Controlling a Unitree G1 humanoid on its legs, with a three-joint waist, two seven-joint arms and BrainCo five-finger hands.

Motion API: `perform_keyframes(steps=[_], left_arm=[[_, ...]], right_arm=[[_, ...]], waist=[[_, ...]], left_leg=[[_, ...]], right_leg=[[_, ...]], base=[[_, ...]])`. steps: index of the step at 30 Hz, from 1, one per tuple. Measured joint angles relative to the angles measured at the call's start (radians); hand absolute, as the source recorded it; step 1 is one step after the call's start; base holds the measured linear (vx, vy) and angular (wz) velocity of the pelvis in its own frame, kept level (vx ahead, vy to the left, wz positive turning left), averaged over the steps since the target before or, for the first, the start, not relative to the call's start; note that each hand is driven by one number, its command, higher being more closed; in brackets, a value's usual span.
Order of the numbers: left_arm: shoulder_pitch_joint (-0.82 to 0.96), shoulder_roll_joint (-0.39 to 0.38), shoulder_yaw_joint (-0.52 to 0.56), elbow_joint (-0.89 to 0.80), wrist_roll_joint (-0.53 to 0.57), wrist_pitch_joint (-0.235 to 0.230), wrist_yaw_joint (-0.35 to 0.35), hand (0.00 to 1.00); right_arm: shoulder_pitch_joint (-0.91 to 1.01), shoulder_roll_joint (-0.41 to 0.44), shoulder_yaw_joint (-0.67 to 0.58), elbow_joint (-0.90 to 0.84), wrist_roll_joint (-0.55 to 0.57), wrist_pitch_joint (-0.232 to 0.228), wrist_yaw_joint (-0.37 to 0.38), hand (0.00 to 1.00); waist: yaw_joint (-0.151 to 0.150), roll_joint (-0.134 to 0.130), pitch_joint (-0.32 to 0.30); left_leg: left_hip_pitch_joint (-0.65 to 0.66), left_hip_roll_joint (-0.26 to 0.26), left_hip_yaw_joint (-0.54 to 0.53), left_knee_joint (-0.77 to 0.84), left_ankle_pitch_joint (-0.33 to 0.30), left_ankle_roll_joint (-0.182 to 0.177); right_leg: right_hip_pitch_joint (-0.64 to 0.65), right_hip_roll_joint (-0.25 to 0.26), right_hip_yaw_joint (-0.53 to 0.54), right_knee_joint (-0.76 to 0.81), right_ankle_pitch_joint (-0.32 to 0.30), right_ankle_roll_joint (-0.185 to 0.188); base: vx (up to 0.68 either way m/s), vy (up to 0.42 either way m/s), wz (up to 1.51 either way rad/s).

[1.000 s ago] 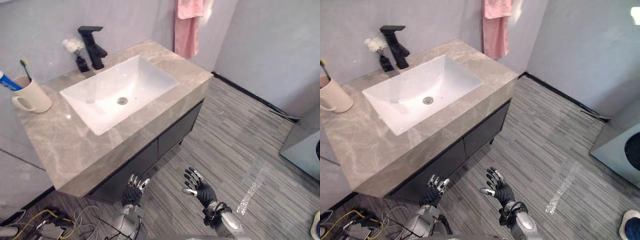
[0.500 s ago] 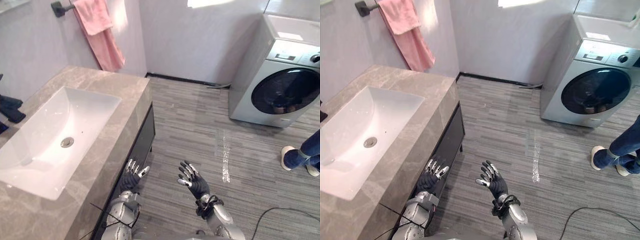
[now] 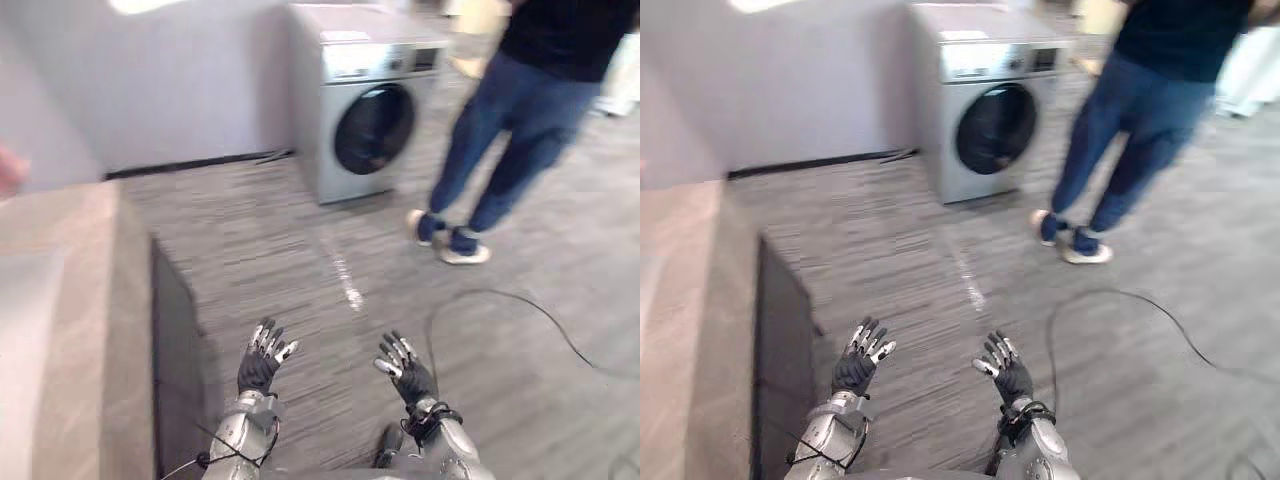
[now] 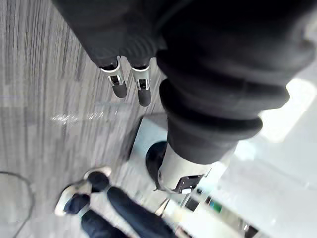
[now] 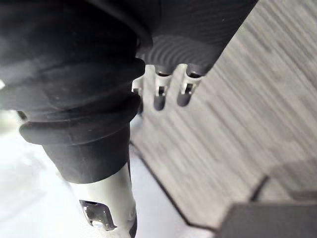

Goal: Organize washtable

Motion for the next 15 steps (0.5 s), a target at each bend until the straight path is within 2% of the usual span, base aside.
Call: perform_keyframes(steps=[1,2,3,4,5,6,7,8,9,10,11,14,15], left_arm=[[0.001,-0.001,0.007,0.001,0.000,0.001,0.003,0.00],[0.000,-0.005,0.016,0.001,0.000,0.001,0.006,0.00],[-0.009,-0.007,0.035,0.002,0.001,0.003,0.015,0.00],[-0.028,-0.007,0.057,0.007,0.001,0.002,0.019,0.00],[-0.040,-0.024,0.066,0.008,0.002,0.002,0.019,0.00],[-0.041,-0.046,0.080,0.007,0.002,0.003,0.023,0.00],[-0.039,-0.058,0.094,0.008,-0.001,0.002,0.040,0.00],[-0.048,-0.058,0.105,0.012,-0.001,0.000,0.046,0.00],[-0.052,-0.059,0.114,0.026,-0.002,-0.001,0.050,0.00],[-0.049,-0.059,0.120,0.049,-0.002,0.001,0.066,0.00],[-0.050,-0.059,0.118,0.068,-0.004,0.001,0.076,0.00],[-0.063,-0.057,0.100,0.097,-0.015,0.002,0.083,0.00],[-0.073,-0.057,0.090,0.099,-0.019,0.001,0.082,0.00]], right_arm=[[-0.003,-0.001,-0.003,-0.012,-0.002,-0.002,-0.009,0.00],[-0.011,-0.004,-0.003,-0.015,-0.004,-0.002,-0.010,0.00],[-0.046,-0.006,-0.010,-0.015,-0.011,-0.003,-0.013,0.00],[-0.095,-0.001,-0.027,-0.013,-0.025,-0.010,-0.017,0.00],[-0.118,-0.007,-0.047,-0.012,-0.029,-0.018,-0.022,0.00],[-0.141,-0.019,-0.060,0.001,-0.036,-0.022,-0.032,0.00],[-0.158,-0.033,-0.062,0.024,-0.038,-0.027,-0.034,0.00],[-0.163,-0.034,-0.060,0.035,-0.038,-0.027,-0.043,0.00],[-0.169,-0.037,-0.058,0.042,-0.038,-0.026,-0.051,0.00],[-0.163,-0.034,-0.057,0.029,-0.037,-0.026,-0.055,0.00],[-0.139,-0.039,-0.060,0.025,-0.036,-0.025,-0.057,0.00],[-0.090,-0.046,-0.087,0.022,-0.035,-0.022,-0.065,0.00],[-0.078,-0.050,-0.107,0.022,-0.035,-0.022,-0.066,0.00]], waist=[[-0.005,-0.015,-0.009],[-0.003,-0.022,-0.014],[-0.003,-0.029,-0.009],[0.008,-0.012,-0.013],[0.004,0.007,-0.003],[0.000,0.005,-0.018],[-0.002,0.012,-0.027],[0.006,0.000,-0.030],[0.010,0.002,-0.029],[-0.006,0.017,-0.028],[-0.017,0.024,-0.027],[-0.032,0.007,-0.015],[-0.044,0.007,-0.013]], left_leg=[[0.033,-0.016,0.061,0.006,-0.001,0.000],[0.035,-0.019,0.098,0.024,-0.001,0.000],[0.016,-0.009,0.159,0.093,0.012,0.018],[-0.010,-0.016,0.185,-0.017,-0.003,0.028],[-0.008,0.000,0.241,-0.053,0.047,0.011],[-0.003,-0.007,0.311,-0.059,0.052,0.012],[-0.002,-0.008,0.355,-0.061,0.046,0.010],[0.008,-0.017,0.403,-0.061,0.047,0.000],[0.013,-0.005,0.427,-0.064,0.055,-0.011],[0.006,0.014,0.464,-0.056,0.071,-0.032],[0.011,0.031,0.493,-0.032,0.071,-0.033],[0.008,0.038,0.507,-0.041,0.058,-0.046],[0.005,0.043,0.505,-0.087,0.107,-0.048]], right_leg=[[0.014,-0.036,-0.104,0.055,0.026,-0.018],[0.008,-0.037,-0.161,0.068,0.050,-0.026],[0.002,0.001,-0.218,0.001,0.126,-0.105],[-0.005,0.079,-0.187,-0.156,0.226,-0.078],[-0.013,0.071,-0.231,-0.076,0.125,-0.112],[-0.012,0.018,-0.278,0.088,-0.018,-0.096],[0.030,-0.018,-0.301,0.158,-0.107,-0.001],[0.075,-0.008,-0.273,0.073,-0.132,0.091],[0.069,0.037,-0.249,0.023,-0.092,0.061],[0.085,0.106,-0.227,-0.101,-0.034,0.039],[0.107,0.156,-0.195,-0.188,0.010,0.034],[0.151,0.165,-0.164,-0.255,0.043,0.039],[0.161,0.171,-0.151,-0.262,0.048,0.046]], base=[[0.11,0.007,-1.97],[0.03,-0.001,-2.21],[-0.09,-0.014,-2.54],[-0.21,-0.031,-2.36],[-0.24,-0.038,-1.95],[-0.13,-0.051,-1.41],[-0.01,-0.064,-1.60],[0.09,-0.066,-1.40],[0.11,-0.076,-1.25],[0.17,-0.101,-1.12],[0.13,-0.082,-0.87],[0.04,-0.040,-0.38],[0.01,0.002,-0.38]])
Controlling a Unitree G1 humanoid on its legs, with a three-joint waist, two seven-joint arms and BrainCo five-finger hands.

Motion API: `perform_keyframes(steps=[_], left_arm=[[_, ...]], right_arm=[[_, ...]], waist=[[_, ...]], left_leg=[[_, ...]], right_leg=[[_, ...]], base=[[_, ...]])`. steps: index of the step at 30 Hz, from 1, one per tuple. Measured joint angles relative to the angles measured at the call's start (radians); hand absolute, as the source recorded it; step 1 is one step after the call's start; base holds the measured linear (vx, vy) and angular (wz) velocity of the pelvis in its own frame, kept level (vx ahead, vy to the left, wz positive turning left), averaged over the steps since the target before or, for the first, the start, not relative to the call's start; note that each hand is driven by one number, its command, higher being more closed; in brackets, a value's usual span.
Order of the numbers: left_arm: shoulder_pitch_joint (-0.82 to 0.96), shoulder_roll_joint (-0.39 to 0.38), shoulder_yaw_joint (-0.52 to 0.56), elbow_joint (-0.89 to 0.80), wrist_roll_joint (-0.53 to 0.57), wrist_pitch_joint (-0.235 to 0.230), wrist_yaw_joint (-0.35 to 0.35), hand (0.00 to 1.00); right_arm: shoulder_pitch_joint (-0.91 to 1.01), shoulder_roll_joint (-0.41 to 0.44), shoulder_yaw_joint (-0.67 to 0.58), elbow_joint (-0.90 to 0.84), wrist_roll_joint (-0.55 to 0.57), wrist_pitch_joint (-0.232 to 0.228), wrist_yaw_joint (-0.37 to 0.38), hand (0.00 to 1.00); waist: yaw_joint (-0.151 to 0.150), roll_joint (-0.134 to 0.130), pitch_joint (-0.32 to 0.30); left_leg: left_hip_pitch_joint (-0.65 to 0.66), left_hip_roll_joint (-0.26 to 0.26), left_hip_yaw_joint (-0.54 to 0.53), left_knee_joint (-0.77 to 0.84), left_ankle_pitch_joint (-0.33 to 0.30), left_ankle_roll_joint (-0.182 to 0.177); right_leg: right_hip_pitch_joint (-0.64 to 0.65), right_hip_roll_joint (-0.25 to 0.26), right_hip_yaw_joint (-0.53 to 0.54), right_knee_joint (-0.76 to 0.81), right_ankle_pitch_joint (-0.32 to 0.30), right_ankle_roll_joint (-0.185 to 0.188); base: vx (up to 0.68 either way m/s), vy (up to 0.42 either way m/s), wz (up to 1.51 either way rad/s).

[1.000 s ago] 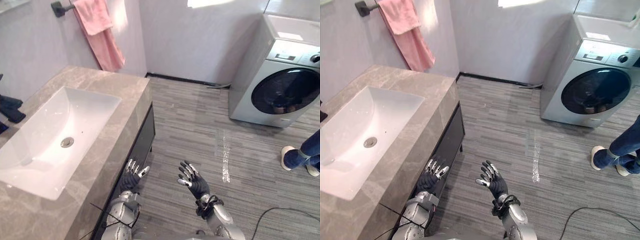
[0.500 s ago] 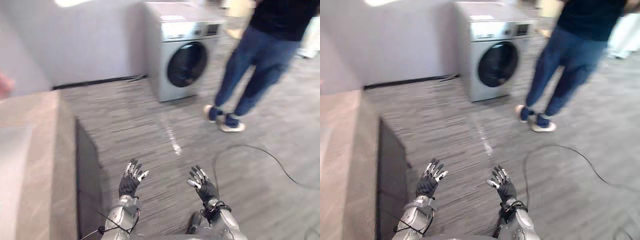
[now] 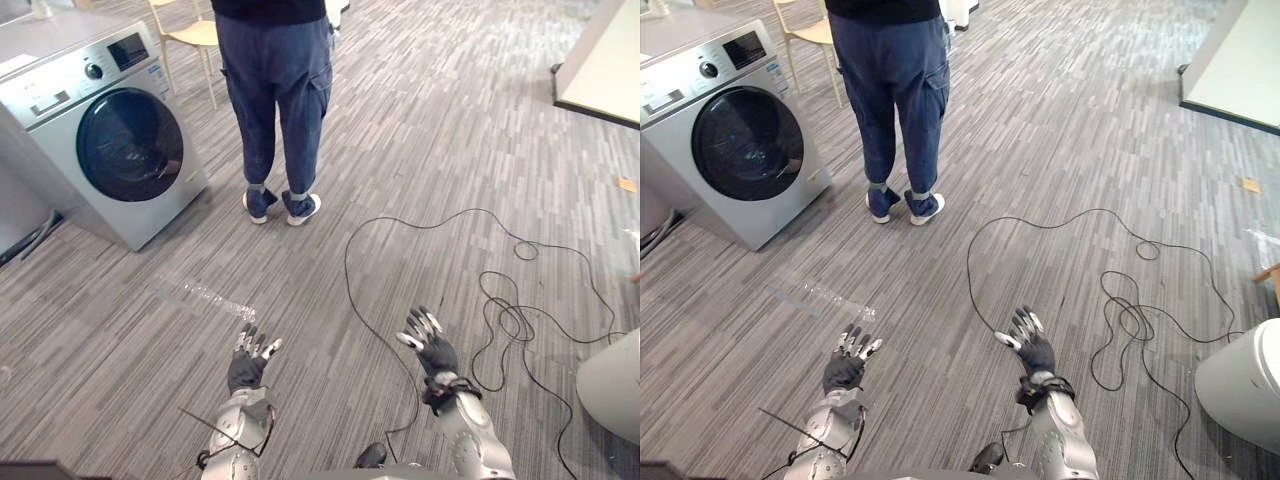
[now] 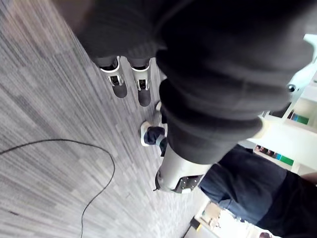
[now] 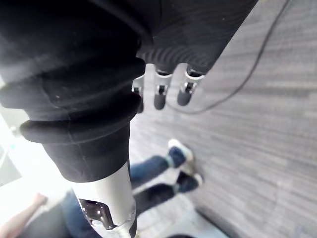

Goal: Organize washtable

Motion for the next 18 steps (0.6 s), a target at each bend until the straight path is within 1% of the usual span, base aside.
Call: perform_keyframes(steps=[1,2,3,4,5,6,7,8,9,10,11,12,13,14,15,16,17,18], left_arm=[[0.005,-0.001,0.004,0.004,0.000,0.000,0.000,0.00],[0.003,-0.001,0.004,0.007,0.001,0.000,0.000,0.00],[-0.001,-0.001,0.021,0.007,0.000,-0.001,0.000,0.00],[0.002,0.000,0.043,0.012,-0.003,-0.001,0.003,0.00],[0.007,0.000,0.052,0.015,-0.008,-0.001,0.005,0.00],[0.024,0.000,0.072,0.015,-0.021,-0.003,0.007,0.00],[0.037,0.008,0.067,0.019,-0.022,-0.004,0.008,0.00],[0.042,0.008,0.063,0.018,-0.023,-0.008,0.008,0.00],[0.042,0.007,0.064,0.018,-0.023,-0.014,0.009,0.00],[0.045,0.007,0.066,0.018,-0.031,-0.020,0.009,0.00],[0.048,0.007,0.067,0.018,-0.032,-0.022,0.009,0.00],[0.055,0.006,0.066,0.015,-0.036,-0.023,0.009,0.00],[0.078,-0.001,0.064,0.009,-0.039,-0.024,0.007,0.00],[0.084,-0.001,0.060,-0.002,-0.039,-0.025,0.005,0.00],[0.082,-0.003,0.059,-0.011,-0.038,-0.025,0.004,0.00],[0.090,-0.005,0.058,-0.024,-0.037,-0.025,0.003,0.00],[0.097,-0.004,0.059,-0.032,-0.037,-0.026,0.003,0.00],[0.110,-0.003,0.060,-0.032,-0.037,-0.026,0.003,0.00]], right_arm=[[0.006,-0.003,-0.001,-0.004,0.001,0.000,-0.003,0.00],[0.011,-0.002,-0.003,-0.007,0.001,0.000,-0.004,0.00],[0.014,0.011,-0.002,-0.008,0.011,0.000,-0.006,0.00],[0.009,0.015,0.020,-0.008,0.020,0.000,-0.005,0.00],[0.005,0.015,0.032,-0.007,0.020,0.000,-0.005,0.00],[-0.018,0.018,0.056,-0.005,0.020,-0.001,-0.005,0.00],[-0.034,0.018,0.068,0.000,0.020,-0.006,-0.005,0.00],[-0.059,0.010,0.067,0.015,0.021,-0.009,-0.006,0.00],[-0.080,0.005,0.066,0.038,0.027,-0.009,-0.007,0.00],[-0.087,0.006,0.067,0.052,0.051,-0.009,-0.009,0.00],[-0.084,0.007,0.073,0.055,0.062,-0.009,-0.009,0.00],[-0.079,0.004,0.080,0.056,0.072,-0.011,-0.008,0.00],[-0.054,0.001,0.092,0.068,0.075,-0.010,-0.005,0.00],[-0.040,0.006,0.089,0.067,0.075,-0.011,-0.001,0.00],[-0.037,0.011,0.086,0.068,0.072,-0.011,-0.002,0.00],[-0.033,0.016,0.085,0.068,0.055,-0.011,-0.004,0.00],[-0.031,0.027,0.084,0.068,0.050,-0.011,-0.004,0.00],[-0.029,0.033,0.083,0.068,0.046,-0.011,-0.004,0.00]], waist=[[-0.009,-0.001,-0.003],[-0.015,-0.001,-0.003],[-0.017,-0.010,0.000],[-0.004,-0.022,0.003],[0.003,-0.022,0.003],[0.010,-0.022,0.015],[0.022,-0.005,0.029],[0.031,0.008,0.040],[0.030,0.022,0.044],[0.031,0.020,0.051],[0.035,0.014,0.055],[0.040,0.025,0.054],[0.046,0.017,0.049],[0.032,0.000,0.044],[0.023,-0.023,0.039],[0.024,-0.019,0.047],[0.025,-0.034,0.039],[0.025,-0.033,0.039]], left_leg=[[0.015,-0.004,0.003,0.005,0.006,-0.006],[0.014,-0.005,0.006,0.012,0.006,-0.006],[0.015,-0.002,0.018,0.057,0.003,0.000],[-0.002,0.023,-0.003,0.159,-0.020,0.038],[-0.019,0.042,-0.040,0.237,-0.036,0.065],[-0.081,0.082,-0.189,0.410,-0.061,0.106],[-0.124,0.072,-0.349,0.460,-0.096,0.093],[-0.166,0.048,-0.483,0.462,-0.120,0.066],[-0.216,0.034,-0.583,0.452,-0.128,0.056],[-0.274,0.021,-0.661,0.412,-0.127,0.054],[-0.296,0.012,-0.689,0.344,-0.119,0.046],[-0.298,0.013,-0.693,0.262,-0.052,0.010],[-0.276,-0.020,-0.660,0.220,-0.001,0.045],[-0.275,-0.049,-0.669,0.210,0.004,0.054],[-0.275,-0.068,-0.674,0.206,0.007,0.060],[-0.268,-0.094,-0.675,0.188,0.013,0.070],[-0.250,-0.111,-0.672,0.173,0.014,0.072],[-0.238,-0.117,-0.670,0.167,0.015,0.073]], right_leg=[[0.009,0.004,0.022,-0.015,0.013,0.014],[0.011,0.006,0.027,-0.025,0.019,0.018],[0.009,0.007,0.057,-0.047,0.030,0.033],[0.010,0.019,0.105,-0.066,0.046,0.034],[0.015,0.025,0.131,-0.076,0.056,0.024],[0.038,0.022,0.171,-0.089,0.063,0.017],[0.040,0.022,0.210,-0.087,0.056,0.012],[0.032,0.021,0.246,-0.088,0.055,0.016],[0.024,0.017,0.268,-0.089,0.054,0.021],[0.018,-0.004,0.288,-0.090,0.056,0.033],[0.017,-0.024,0.300,-0.088,0.064,0.058],[0.022,-0.035,0.309,-0.088,0.076,0.099],[0.039,-0.057,0.348,-0.120,0.103,0.145],[0.041,-0.076,0.354,-0.136,0.112,0.158],[0.043,-0.090,0.354,-0.138,0.121,0.165],[0.042,-0.111,0.354,-0.137,0.128,0.171],[0.052,-0.125,0.362,-0.136,0.131,0.175],[0.061,-0.131,0.366,-0.136,0.131,0.175]], base=[[0.01,0.032,-0.37],[0.02,0.083,-0.43],[-0.01,0.071,-0.65],[-0.01,0.050,-0.85],[0.00,0.043,-1.09],[-0.03,0.127,-1.05],[-0.05,0.232,-1.19],[-0.06,0.245,-0.96],[-0.05,0.245,-0.71],[-0.04,0.252,-0.44],[-0.03,0.262,-0.39],[0.05,0.325,-0.43],[0.10,0.281,-0.09],[0.14,0.354,0.22],[0.11,0.308,0.48],[0.12,0.331,0.25],[0.09,0.240,0.11],[0.10,0.187,-0.03]])
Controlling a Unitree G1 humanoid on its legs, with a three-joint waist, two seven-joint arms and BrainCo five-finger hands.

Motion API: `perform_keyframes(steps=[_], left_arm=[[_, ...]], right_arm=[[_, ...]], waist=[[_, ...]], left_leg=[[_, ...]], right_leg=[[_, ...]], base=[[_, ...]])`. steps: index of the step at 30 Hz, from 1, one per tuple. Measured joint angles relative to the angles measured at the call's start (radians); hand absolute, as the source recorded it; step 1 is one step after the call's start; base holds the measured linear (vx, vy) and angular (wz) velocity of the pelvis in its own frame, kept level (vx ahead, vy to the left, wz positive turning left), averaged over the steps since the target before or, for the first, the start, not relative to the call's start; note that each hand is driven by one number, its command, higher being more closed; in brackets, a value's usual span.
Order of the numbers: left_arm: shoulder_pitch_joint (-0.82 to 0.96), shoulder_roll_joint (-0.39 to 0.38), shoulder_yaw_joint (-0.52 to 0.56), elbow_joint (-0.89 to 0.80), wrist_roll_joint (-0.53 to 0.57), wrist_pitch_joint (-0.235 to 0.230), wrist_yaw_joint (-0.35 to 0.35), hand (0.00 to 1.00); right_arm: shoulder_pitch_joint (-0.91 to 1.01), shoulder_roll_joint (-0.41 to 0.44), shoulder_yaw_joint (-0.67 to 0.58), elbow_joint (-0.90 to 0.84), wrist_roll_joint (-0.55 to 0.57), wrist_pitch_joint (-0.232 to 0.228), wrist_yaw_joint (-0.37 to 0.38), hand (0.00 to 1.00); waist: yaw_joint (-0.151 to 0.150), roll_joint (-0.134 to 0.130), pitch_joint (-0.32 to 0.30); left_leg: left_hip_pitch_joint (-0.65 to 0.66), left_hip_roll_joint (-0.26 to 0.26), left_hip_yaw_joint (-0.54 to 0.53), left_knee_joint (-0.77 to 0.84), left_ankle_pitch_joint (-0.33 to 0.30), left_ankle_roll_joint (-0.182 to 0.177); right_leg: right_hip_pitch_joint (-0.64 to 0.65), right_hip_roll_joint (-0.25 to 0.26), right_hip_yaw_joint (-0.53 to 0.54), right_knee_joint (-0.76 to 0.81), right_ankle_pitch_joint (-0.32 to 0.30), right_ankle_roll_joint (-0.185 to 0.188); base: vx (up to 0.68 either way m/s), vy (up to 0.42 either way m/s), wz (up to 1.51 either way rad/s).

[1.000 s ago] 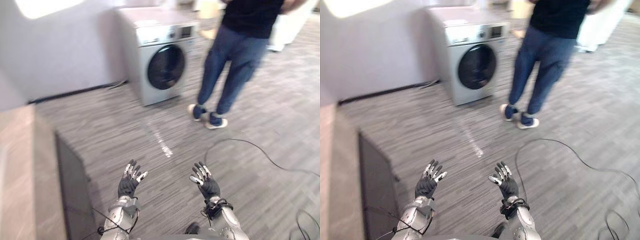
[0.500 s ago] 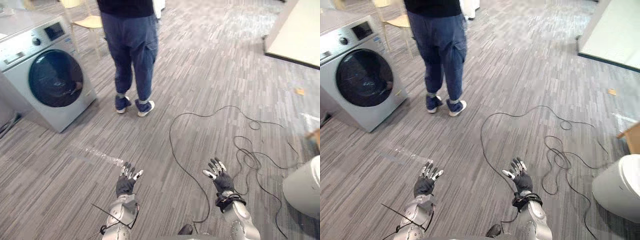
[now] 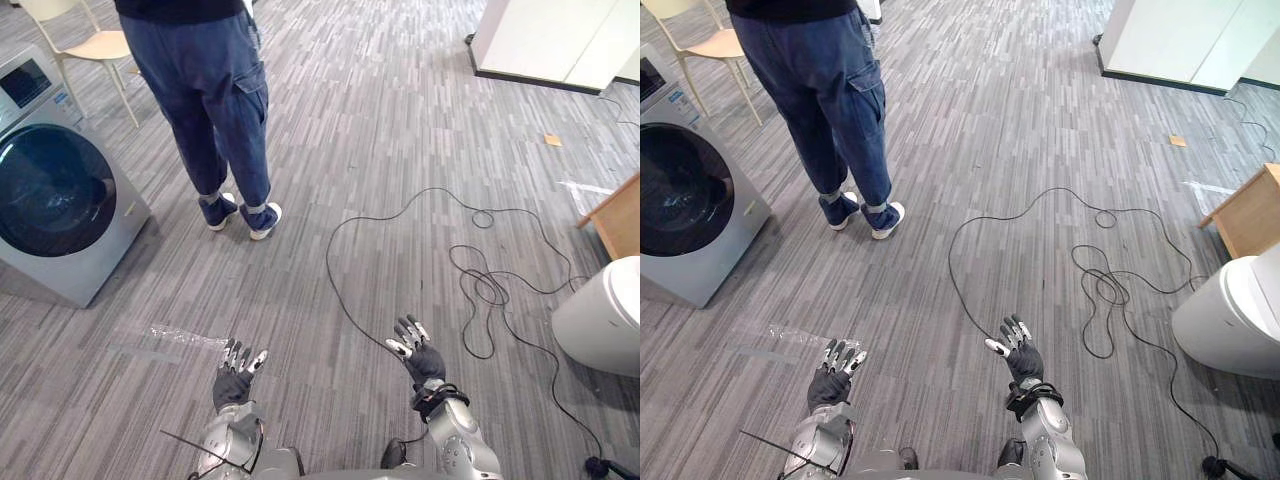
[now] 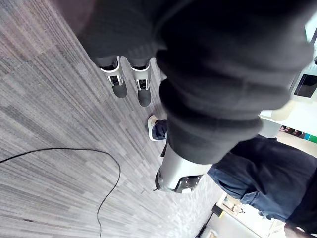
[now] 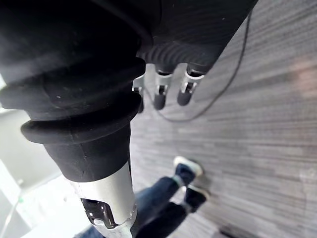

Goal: Organize washtable

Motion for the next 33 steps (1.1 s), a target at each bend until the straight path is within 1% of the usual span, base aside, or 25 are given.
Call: perform_keyframes(steps=[2,5,9,10,15,17,21,25,27,28,30,31,32,33], left_arm=[[0.011,-0.001,0.000,-0.003,0.002,0.000,-0.001,0.00],[0.021,0.001,-0.005,-0.004,0.007,-0.001,-0.001,0.00],[0.023,0.008,-0.049,-0.004,0.010,-0.001,-0.005,0.00],[0.021,0.038,-0.077,-0.003,0.009,-0.001,-0.011,0.00],[0.022,0.039,-0.075,-0.003,0.009,-0.001,-0.011,0.00],[0.024,0.039,-0.064,-0.003,0.015,-0.001,-0.010,0.00],[0.045,0.038,-0.058,-0.003,0.027,-0.001,0.000,0.00],[0.052,0.031,-0.059,-0.003,0.069,-0.001,0.003,0.00],[0.056,0.019,-0.058,-0.003,0.091,-0.002,0.009,0.00],[0.065,0.019,-0.059,-0.003,0.098,-0.002,0.015,0.00],[0.077,0.018,-0.059,-0.003,0.099,-0.002,0.020,0.00],[0.085,0.016,-0.059,-0.002,0.108,-0.002,0.022,0.00],[0.088,0.015,-0.058,-0.004,0.115,-0.003,0.022,0.00],[0.088,0.020,-0.058,-0.006,0.118,-0.006,0.022,0.00]], right_arm=[[0.004,0.013,0.000,0.000,-0.005,0.000,0.001,0.00],[0.005,0.014,0.003,0.000,-0.028,0.000,0.003,0.00],[0.008,0.000,0.004,0.000,-0.040,0.000,0.004,0.00],[0.001,0.004,0.008,0.049,-0.048,0.000,0.008,0.00],[0.000,0.003,0.007,0.051,-0.048,0.000,0.009,0.00],[-0.003,-0.006,0.004,0.068,-0.047,0.000,0.008,0.00],[0.001,-0.027,0.002,0.094,-0.047,0.007,-0.003,0.00],[0.003,-0.058,0.000,0.094,-0.041,0.011,-0.026,0.00],[0.004,-0.060,0.001,0.094,-0.010,0.014,-0.032,0.00],[0.014,-0.059,0.001,0.094,0.010,0.018,-0.032,0.00],[0.026,-0.056,0.007,0.094,0.012,0.025,-0.030,0.00],[0.032,-0.054,0.008,0.099,0.008,0.030,-0.031,0.00],[0.033,-0.055,0.006,0.099,0.002,0.030,-0.031,0.00],[0.038,-0.056,0.004,0.100,-0.012,0.030,-0.032,0.00]], waist=[[0.002,0.006,0.003],[0.003,0.010,0.002],[0.001,0.026,-0.005],[-0.002,-0.008,-0.017],[-0.002,-0.008,-0.015],[-0.003,-0.008,-0.001],[-0.005,-0.003,0.005],[-0.006,0.011,0.015],[-0.005,0.011,0.016],[-0.006,0.006,0.018],[-0.004,-0.002,0.015],[-0.004,-0.014,0.018],[-0.005,-0.014,0.022],[-0.009,-0.023,0.033]], left_leg=[[0.027,-0.007,0.009,-0.012,-0.001,0.001],[0.047,-0.007,0.015,-0.035,-0.001,0.001],[0.093,-0.001,0.027,-0.080,-0.001,0.001],[0.139,-0.045,0.012,-0.251,0.098,0.012],[0.140,-0.045,0.012,-0.251,0.098,0.012],[0.143,-0.046,0.015,-0.250,0.098,0.012],[0.150,-0.046,0.024,-0.250,0.098,0.012],[0.167,-0.041,0.036,-0.251,0.098,0.012],[0.163,-0.046,0.041,-0.253,0.098,0.013],[0.157,-0.049,0.042,-0.255,0.099,0.016],[0.155,-0.055,0.040,-0.262,0.093,0.020],[0.149,-0.063,0.036,-0.262,0.087,0.021],[0.146,-0.064,0.033,-0.258,0.084,0.025],[0.137,-0.071,0.021,-0.243,0.079,0.032]], right_leg=[[0.015,-0.006,0.014,0.003,0.000,0.000],[0.019,0.000,0.023,-0.004,0.000,0.000],[0.034,0.014,0.039,-0.013,0.000,0.000],[0.015,-0.001,0.021,-0.034,0.024,-0.001],[0.015,-0.001,0.021,-0.034,0.024,-0.001],[0.016,-0.002,0.024,-0.030,0.024,-0.001],[0.019,-0.004,0.032,-0.029,0.026,-0.002],[0.000,-0.011,0.042,0.031,0.025,-0.002],[-0.018,-0.021,0.045,0.054,0.024,-0.003],[-0.024,-0.026,0.043,0.066,0.020,-0.005],[-0.031,-0.032,0.040,0.078,0.003,-0.003],[-0.050,-0.049,0.037,0.116,-0.034,0.009],[-0.058,-0.056,0.034,0.141,-0.052,0.006],[-0.081,-0.082,0.018,0.211,-0.097,0.014]], base=[[0.09,0.109,-0.09],[0.07,0.011,-0.15],[0.03,-0.023,-0.16],[0.00,-0.008,-0.04],[0.00,0.000,0.00],[0.00,0.000,-0.03],[0.00,0.000,-0.04],[-0.04,-0.001,-0.08],[-0.12,0.013,-0.09],[-0.14,0.013,0.00],[-0.09,-0.001,0.02],[-0.04,-0.006,0.08],[-0.04,-0.005,0.25],[-0.02,-0.001,0.32]])
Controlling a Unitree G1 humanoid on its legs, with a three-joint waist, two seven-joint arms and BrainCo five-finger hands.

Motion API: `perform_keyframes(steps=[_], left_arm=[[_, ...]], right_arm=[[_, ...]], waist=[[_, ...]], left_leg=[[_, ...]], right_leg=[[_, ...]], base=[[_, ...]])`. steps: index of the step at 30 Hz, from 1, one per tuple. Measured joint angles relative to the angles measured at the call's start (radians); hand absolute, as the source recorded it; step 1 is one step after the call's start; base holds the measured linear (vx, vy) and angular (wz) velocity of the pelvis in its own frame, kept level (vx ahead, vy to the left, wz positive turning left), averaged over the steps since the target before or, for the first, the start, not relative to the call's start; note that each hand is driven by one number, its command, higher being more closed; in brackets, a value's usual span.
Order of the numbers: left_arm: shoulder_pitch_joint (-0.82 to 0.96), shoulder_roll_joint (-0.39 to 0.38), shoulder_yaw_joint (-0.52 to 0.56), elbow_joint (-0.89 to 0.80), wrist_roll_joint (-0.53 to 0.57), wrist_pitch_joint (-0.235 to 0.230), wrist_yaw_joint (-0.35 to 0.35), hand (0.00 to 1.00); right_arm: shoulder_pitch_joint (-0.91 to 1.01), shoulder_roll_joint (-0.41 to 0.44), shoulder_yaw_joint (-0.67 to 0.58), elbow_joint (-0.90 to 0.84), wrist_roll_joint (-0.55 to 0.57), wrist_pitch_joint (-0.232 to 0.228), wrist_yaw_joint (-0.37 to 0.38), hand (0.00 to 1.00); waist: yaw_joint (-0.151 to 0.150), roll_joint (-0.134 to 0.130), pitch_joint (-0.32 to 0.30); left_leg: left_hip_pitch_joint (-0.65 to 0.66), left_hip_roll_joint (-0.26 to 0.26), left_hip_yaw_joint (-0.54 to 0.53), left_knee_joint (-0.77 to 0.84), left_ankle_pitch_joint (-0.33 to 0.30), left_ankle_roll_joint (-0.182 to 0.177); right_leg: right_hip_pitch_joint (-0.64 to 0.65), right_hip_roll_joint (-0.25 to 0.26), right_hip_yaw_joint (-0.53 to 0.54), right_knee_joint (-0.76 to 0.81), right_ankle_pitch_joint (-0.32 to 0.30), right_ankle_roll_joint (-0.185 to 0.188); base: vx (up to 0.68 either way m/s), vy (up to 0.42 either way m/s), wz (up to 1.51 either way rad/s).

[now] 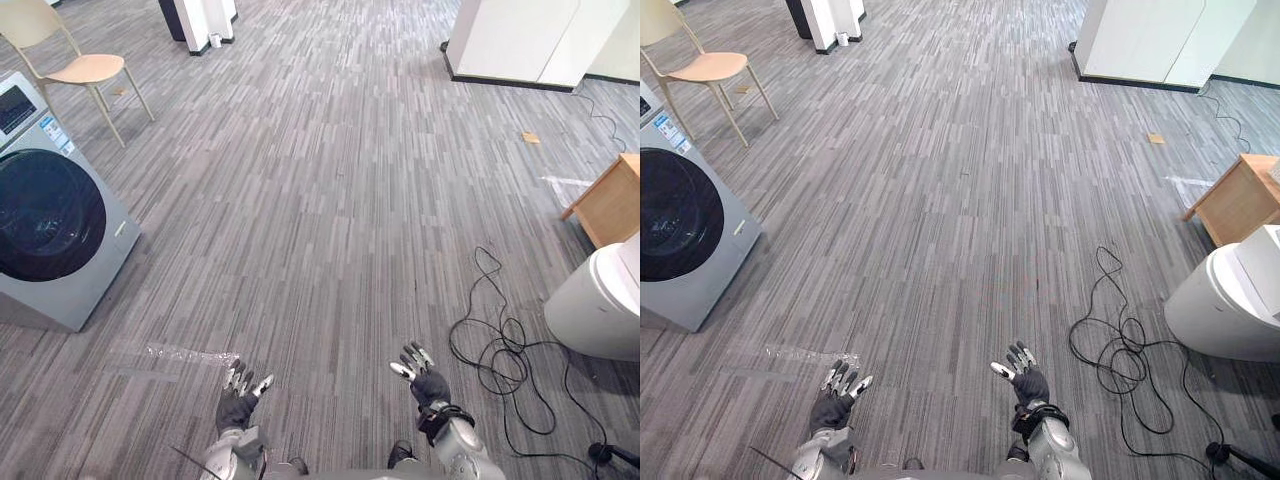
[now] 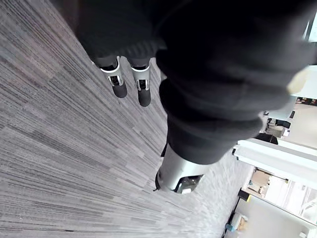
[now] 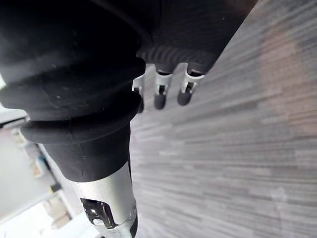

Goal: Organize washtable

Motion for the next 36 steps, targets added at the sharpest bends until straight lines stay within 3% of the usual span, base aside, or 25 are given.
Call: perform_keyframes(steps=[1,3,5,8,10,12,14,15,16,17,18,19,20,21,22,24,27,28,29,30,31,32,33,34,36], left_arm=[[-0.001,0.002,0.000,-0.001,0.000,0.000,0.000,0.00],[-0.004,0.000,0.003,-0.015,-0.001,-0.001,0.002,0.00],[0.000,0.010,-0.007,-0.023,0.005,-0.001,0.013,0.00],[-0.029,0.045,-0.013,-0.022,0.020,-0.001,0.021,0.00],[-0.069,0.072,-0.054,-0.020,0.020,-0.001,0.018,0.00],[-0.088,0.071,-0.078,-0.020,0.029,-0.001,0.018,0.00],[-0.100,0.070,-0.108,-0.016,0.052,-0.001,0.016,0.00],[-0.106,0.062,-0.134,0.014,0.057,-0.001,0.005,0.00],[-0.107,0.055,-0.136,0.032,0.057,0.002,-0.006,0.00],[-0.106,0.046,-0.136,0.039,0.057,0.005,-0.011,0.00],[-0.116,0.039,-0.127,0.073,0.074,0.014,-0.025,0.00],[-0.115,0.040,-0.115,0.123,0.098,0.017,-0.033,0.00],[-0.115,0.038,-0.112,0.145,0.105,0.021,-0.039,0.00],[-0.128,0.041,-0.091,0.189,0.120,0.026,-0.052,0.00],[-0.146,0.041,-0.054,0.235,0.133,0.034,-0.055,0.00],[-0.176,0.043,0.005,0.302,0.134,0.041,-0.052,0.00],[-0.239,0.054,0.059,0.392,0.178,0.045,-0.043,0.00],[-0.270,0.061,0.070,0.438,0.208,0.048,-0.039,0.00],[-0.269,0.057,0.071,0.474,0.223,0.050,-0.032,0.00],[-0.272,0.062,0.070,0.498,0.225,0.050,-0.030,0.00],[-0.321,0.089,0.082,0.529,0.217,0.050,-0.019,0.00],[-0.335,0.091,0.084,0.529,0.213,0.047,-0.019,0.00],[-0.345,0.091,0.081,0.538,0.207,0.045,-0.021,0.00],[-0.343,0.094,0.080,0.559,0.199,0.042,-0.024,0.00],[-0.329,0.105,0.078,0.586,0.194,0.041,-0.025,0.00]], right_arm=[[0.004,0.000,0.000,0.000,-0.008,0.000,0.000,0.00],[0.010,0.005,0.001,0.000,-0.037,0.001,-0.004,0.00],[0.015,0.033,0.002,-0.001,-0.058,-0.002,-0.018,0.00],[0.023,0.053,0.005,-0.001,-0.067,-0.004,-0.018,0.00],[0.024,0.053,-0.007,-0.001,-0.077,-0.005,-0.021,0.00],[0.029,0.052,-0.013,-0.002,-0.097,-0.005,-0.034,0.00],[0.036,0.049,-0.012,-0.002,-0.106,-0.006,-0.039,0.00],[0.038,0.025,-0.008,0.005,-0.116,-0.006,-0.037,0.00],[-0.002,0.006,0.003,0.053,-0.141,-0.005,-0.037,0.00],[-0.026,0.001,0.009,0.079,-0.158,-0.004,-0.036,0.00],[-0.073,-0.020,0.026,0.120,-0.197,-0.003,-0.037,0.00],[-0.110,-0.035,0.048,0.160,-0.228,-0.005,-0.036,0.00],[-0.134,-0.040,0.048,0.194,-0.236,-0.006,-0.035,0.00],[-0.191,-0.035,0.045,0.265,-0.246,-0.006,-0.039,0.00],[-0.229,-0.032,0.044,0.318,-0.260,-0.007,-0.038,0.00],[-0.264,-0.026,0.037,0.379,-0.282,-0.008,-0.041,0.00],[-0.299,-0.021,0.028,0.481,-0.311,-0.006,-0.046,0.00],[-0.297,-0.016,0.021,0.520,-0.318,-0.006,-0.050,0.00],[-0.285,-0.011,0.007,0.550,-0.332,-0.005,-0.055,0.00],[-0.277,-0.001,-0.001,0.565,-0.340,-0.005,-0.059,0.00],[-0.280,0.022,0.002,0.582,-0.352,-0.003,-0.056,0.00],[-0.287,0.025,0.002,0.589,-0.353,-0.002,-0.055,0.00],[-0.309,0.031,0.001,0.604,-0.356,0.000,-0.058,0.00],[-0.325,0.030,0.001,0.610,-0.385,0.000,-0.057,0.00],[-0.332,0.034,-0.003,0.620,-0.432,-0.006,-0.050,0.00]], waist=[[-0.002,-0.009,0.007],[-0.016,-0.027,0.041],[-0.022,0.004,0.071],[-0.021,0.000,0.074],[-0.021,-0.004,0.076],[-0.023,0.001,0.079],[-0.033,0.015,0.073],[-0.049,0.062,0.055],[-0.044,0.093,0.042],[-0.039,0.097,0.042],[-0.032,0.105,0.046],[-0.017,0.103,0.049],[-0.011,0.111,0.047],[0.010,0.110,0.051],[0.015,0.096,0.059],[0.028,0.065,0.063],[0.055,0.049,0.076],[0.065,0.044,0.077],[0.074,0.082,0.071],[0.084,0.075,0.073],[0.074,0.028,0.070],[0.081,0.030,0.072],[0.088,0.024,0.074],[0.090,0.022,0.074],[0.088,0.010,0.070]], left_leg=[[-0.001,-0.006,-0.006,0.007,-0.004,0.003],[0.004,-0.002,-0.027,0.051,-0.036,0.007],[0.033,0.059,-0.033,0.084,-0.070,0.010],[0.040,0.119,-0.033,0.107,-0.104,-0.023],[0.055,0.142,-0.033,0.111,-0.140,-0.057],[0.099,0.155,-0.036,0.113,-0.181,-0.091],[0.136,0.196,-0.054,0.137,-0.241,-0.133],[0.148,0.262,-0.081,0.183,-0.252,-0.164],[0.074,0.327,-0.087,0.337,-0.221,-0.172],[0.031,0.348,-0.087,0.438,-0.177,-0.159],[-0.036,0.383,-0.078,0.602,-0.024,-0.091],[-0.082,0.423,-0.059,0.762,0.167,-0.070],[-0.109,0.443,-0.050,0.863,0.135,-0.063],[-0.158,0.457,-0.022,1.027,0.023,-0.051],[-0.194,0.440,0.016,1.089,-0.051,-0.053],[-0.297,0.386,0.071,1.070,-0.129,-0.026],[-0.474,0.267,0.067,0.766,-0.147,-0.018],[-0.493,0.194,0.022,0.475,-0.066,-0.062],[-0.457,0.165,-0.030,0.197,0.172,-0.053],[-0.433,0.154,-0.029,0.191,0.250,0.054],[-0.453,0.126,-0.017,0.223,0.209,0.056],[-0.469,0.129,-0.028,0.256,0.188,0.066],[-0.467,0.131,-0.015,0.297,0.149,0.073],[-0.432,0.129,0.015,0.311,0.119,0.089],[-0.338,0.106,0.051,0.281,0.066,0.087]], right_leg=[[-0.011,-0.019,-0.013,0.041,-0.024,-0.001],[-0.049,-0.069,-0.042,0.219,-0.072,-0.056],[-0.169,-0.085,-0.016,0.481,-0.041,-0.122],[-0.225,-0.027,-0.007,0.387,-0.108,-0.069],[-0.256,0.012,-0.006,0.154,-0.067,-0.013],[-0.267,0.021,-0.009,0.079,-0.031,0.008],[-0.270,0.040,-0.002,0.132,-0.008,-0.036],[-0.269,0.082,-0.023,0.228,-0.017,-0.065],[-0.272,0.113,-0.039,0.286,-0.070,-0.093],[-0.270,0.122,-0.042,0.299,-0.092,-0.108],[-0.245,0.142,-0.053,0.318,-0.108,-0.123],[-0.166,0.182,-0.036,0.250,-0.124,-0.146],[-0.115,0.215,-0.021,0.195,-0.125,-0.145],[-0.016,0.260,0.026,0.104,-0.125,-0.146],[0.080,0.274,0.069,0.032,-0.125,-0.146],[0.181,0.268,0.117,-0.043,-0.125,-0.146],[0.255,0.227,0.134,-0.065,-0.136,-0.128],[0.294,0.197,0.125,-0.066,-0.168,-0.076],[0.361,0.204,0.128,-0.086,-0.199,-0.030],[0.395,0.190,0.128,-0.096,-0.214,-0.009],[0.392,0.163,0.125,-0.105,-0.218,-0.015],[0.378,0.176,0.137,-0.109,-0.191,-0.027],[0.363,0.182,0.149,-0.096,-0.115,-0.019],[0.356,0.155,0.177,-0.037,-0.078,0.014],[0.324,0.104,0.234,0.121,-0.039,0.032]], base=[[0.03,0.013,0.50],[0.07,0.000,0.32],[0.11,-0.027,-0.05],[0.20,-0.051,-0.10],[0.34,-0.123,-0.03],[0.46,-0.187,0.12],[0.51,-0.236,0.51],[0.60,-0.254,0.49],[0.79,-0.348,0.24],[0.71,-0.307,-0.37],[0.91,-0.407,-0.58],[0.62,-0.260,-0.71],[0.90,-0.326,-0.95],[0.71,-0.184,-0.99],[0.85,-0.194,-0.87],[0.68,-0.009,-0.56],[0.67,0.165,-0.56],[0.68,0.275,-0.60],[0.70,0.297,-0.66],[0.62,0.280,-0.23],[0.39,0.195,-0.03],[0.40,0.204,0.01],[0.37,0.204,-0.32],[0.36,0.216,-0.36],[0.35,0.251,-0.37]])
